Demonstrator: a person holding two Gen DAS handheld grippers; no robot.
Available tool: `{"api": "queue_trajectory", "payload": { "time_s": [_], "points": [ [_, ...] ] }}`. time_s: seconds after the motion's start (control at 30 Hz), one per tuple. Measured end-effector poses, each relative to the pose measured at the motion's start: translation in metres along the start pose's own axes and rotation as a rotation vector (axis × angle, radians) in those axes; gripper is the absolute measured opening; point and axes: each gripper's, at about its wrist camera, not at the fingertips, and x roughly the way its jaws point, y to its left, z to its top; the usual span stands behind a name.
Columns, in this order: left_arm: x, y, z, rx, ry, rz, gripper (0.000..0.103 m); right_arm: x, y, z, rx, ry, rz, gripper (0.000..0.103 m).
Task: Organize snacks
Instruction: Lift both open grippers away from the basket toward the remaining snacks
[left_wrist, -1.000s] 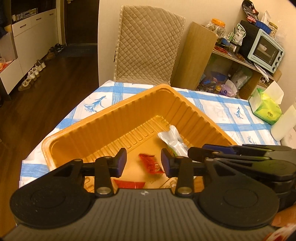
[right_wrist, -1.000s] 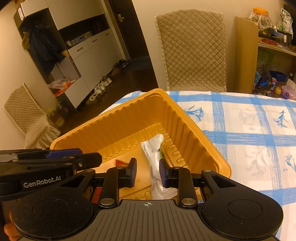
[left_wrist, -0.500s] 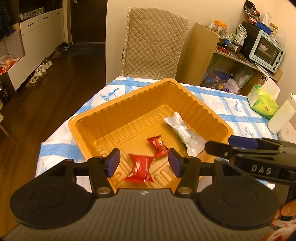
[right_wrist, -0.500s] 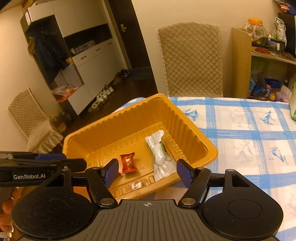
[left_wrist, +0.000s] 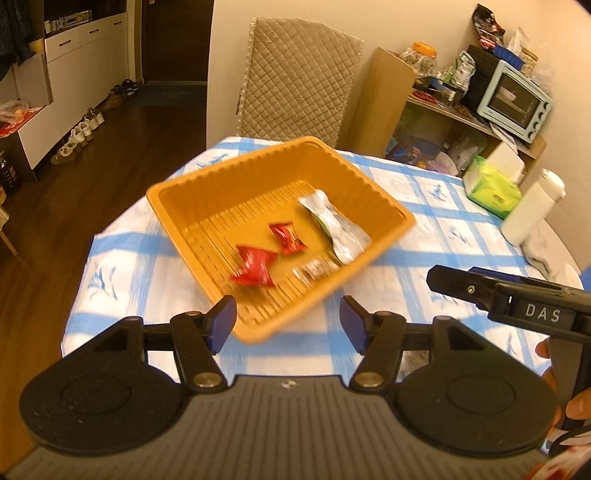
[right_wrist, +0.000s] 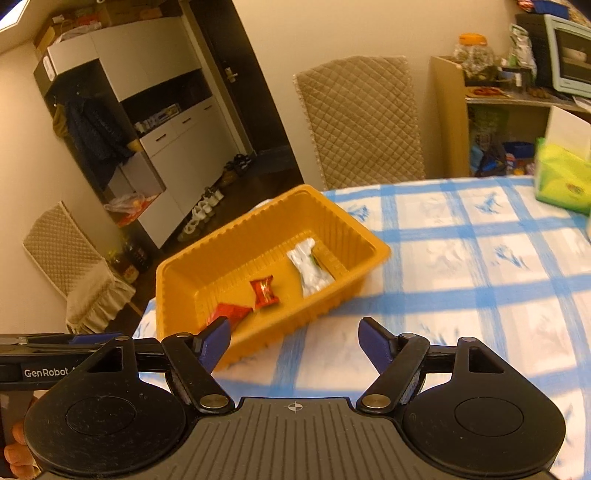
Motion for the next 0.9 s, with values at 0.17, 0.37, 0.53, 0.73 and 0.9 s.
{"api": "queue_trajectory", "payload": {
  "time_s": [0.17, 0.37, 0.53, 0.73, 0.9],
  "points": [
    [-0.018, -0.013, -0.024, 0.010, 0.010, -0.021, 0.061, -0.031, -0.009, -0.023, 0.035, 0.006, -0.014, 0.077],
    [-0.035, -0.032, -0.055, 0.037, 0.035, -0.040, 0.061, -0.065, -0.018, -0.050, 0.053, 0.016, -0.037, 0.077],
    [-0.046, -0.048, -0.078, 0.053, 0.056, -0.054, 0.062, -0.093, -0.024, -0.074, 0.067, 0.029, -0.054, 0.078],
    [-0.055, -0.065, -0.100, 0.066, 0.079, -0.064, 0.063, -0.117, -0.034, -0.100, 0.088, 0.051, -0.077, 0.078],
    [-0.058, -0.076, -0.115, 0.076, 0.095, -0.063, 0.065, -0.136, -0.045, -0.118, 0.104, 0.067, -0.096, 0.078]
  ]
}}
